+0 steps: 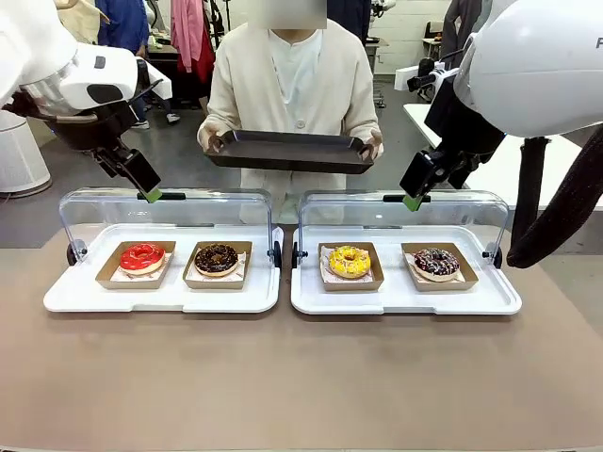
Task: Provide the desired donut to the person.
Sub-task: Pick up and lift the Paper togo box containing the Donut pointed at by the person.
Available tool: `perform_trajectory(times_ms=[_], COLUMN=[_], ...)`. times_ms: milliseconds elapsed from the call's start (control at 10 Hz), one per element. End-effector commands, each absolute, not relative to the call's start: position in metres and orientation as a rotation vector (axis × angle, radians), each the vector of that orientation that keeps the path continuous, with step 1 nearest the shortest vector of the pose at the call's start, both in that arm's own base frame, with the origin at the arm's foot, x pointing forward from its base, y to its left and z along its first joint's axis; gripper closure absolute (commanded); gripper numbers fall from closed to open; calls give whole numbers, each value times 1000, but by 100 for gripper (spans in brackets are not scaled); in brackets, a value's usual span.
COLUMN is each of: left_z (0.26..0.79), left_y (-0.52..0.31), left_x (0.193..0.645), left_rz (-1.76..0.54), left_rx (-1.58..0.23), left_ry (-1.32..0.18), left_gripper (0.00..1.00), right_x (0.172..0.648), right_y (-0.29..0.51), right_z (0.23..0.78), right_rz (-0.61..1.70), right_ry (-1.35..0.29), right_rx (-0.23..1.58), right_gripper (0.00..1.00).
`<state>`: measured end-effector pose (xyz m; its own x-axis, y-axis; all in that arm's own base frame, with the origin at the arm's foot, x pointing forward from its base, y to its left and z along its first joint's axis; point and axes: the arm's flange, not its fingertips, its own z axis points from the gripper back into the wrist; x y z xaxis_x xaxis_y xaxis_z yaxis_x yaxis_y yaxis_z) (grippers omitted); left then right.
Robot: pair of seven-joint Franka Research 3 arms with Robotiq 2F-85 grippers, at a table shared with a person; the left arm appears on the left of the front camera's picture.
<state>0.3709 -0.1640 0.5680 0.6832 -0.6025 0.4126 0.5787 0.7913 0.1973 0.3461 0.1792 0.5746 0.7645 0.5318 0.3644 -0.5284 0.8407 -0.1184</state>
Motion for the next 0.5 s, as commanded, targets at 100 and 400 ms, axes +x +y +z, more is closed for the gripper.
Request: perform_trajectory(times_ms=[100,400], left_z=[562,590], left_y=[-102,-62], left_x=[397,389], left_rz=[-501,-559], left_rx=[-502,-697], left_ry=[-382,-439], left_gripper=[0,0], right_x=[363,356], right_y=[90,49], right_z=[574,590], right_rz=[326,361], right_ry=[-455,-512], right_rx=[517,591], right_gripper=[0,0])
